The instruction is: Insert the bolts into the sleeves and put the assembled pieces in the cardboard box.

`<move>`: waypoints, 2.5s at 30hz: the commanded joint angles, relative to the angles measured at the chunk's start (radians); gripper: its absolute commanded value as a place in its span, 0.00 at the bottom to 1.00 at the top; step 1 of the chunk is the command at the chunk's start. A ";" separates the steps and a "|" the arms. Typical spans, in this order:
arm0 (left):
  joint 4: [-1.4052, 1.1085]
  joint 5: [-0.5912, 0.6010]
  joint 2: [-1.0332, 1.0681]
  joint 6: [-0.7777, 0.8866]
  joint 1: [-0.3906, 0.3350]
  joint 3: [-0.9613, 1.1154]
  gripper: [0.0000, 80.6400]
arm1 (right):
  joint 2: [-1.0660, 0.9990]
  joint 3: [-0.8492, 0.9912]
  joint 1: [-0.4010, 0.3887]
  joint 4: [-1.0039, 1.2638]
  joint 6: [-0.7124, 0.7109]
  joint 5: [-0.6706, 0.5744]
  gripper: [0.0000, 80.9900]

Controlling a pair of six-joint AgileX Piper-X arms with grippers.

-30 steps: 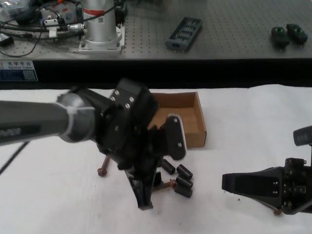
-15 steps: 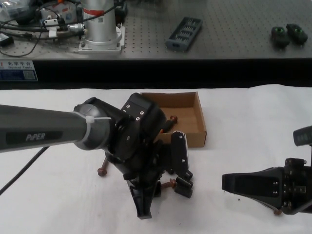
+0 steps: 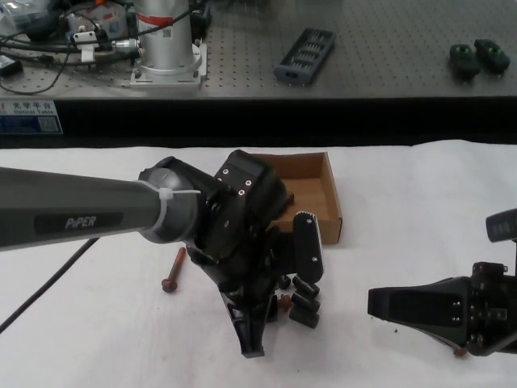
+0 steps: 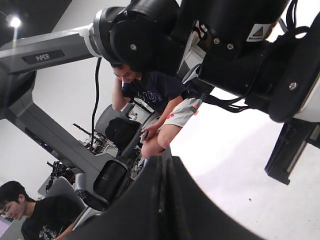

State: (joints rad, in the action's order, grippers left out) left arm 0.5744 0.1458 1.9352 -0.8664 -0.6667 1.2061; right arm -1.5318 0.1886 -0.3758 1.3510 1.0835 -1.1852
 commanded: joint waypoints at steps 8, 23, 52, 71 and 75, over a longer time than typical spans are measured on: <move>0.067 0.069 0.025 0.056 -0.019 0.005 0.32 | 0.015 0.006 0.007 0.025 0.023 -0.020 0.05; 0.032 -0.054 0.025 0.076 -0.019 0.005 0.04 | 0.015 0.006 0.007 0.025 0.023 -0.021 0.05; 0.130 -0.112 -0.009 -0.085 -0.017 0.016 0.24 | 0.015 0.006 0.007 0.025 0.023 -0.021 0.05; 0.141 -0.118 -0.009 -0.089 -0.017 0.016 0.12 | 0.015 0.006 0.007 0.025 0.023 -0.037 0.05; 0.097 -0.118 -0.009 -0.032 -0.017 0.016 0.10 | 0.015 0.006 0.007 0.025 0.023 -0.037 0.05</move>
State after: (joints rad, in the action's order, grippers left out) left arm 0.6817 0.0489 1.9304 -0.9354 -0.6869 1.2224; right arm -1.5318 0.1886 -0.3758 1.3510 1.0912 -1.2148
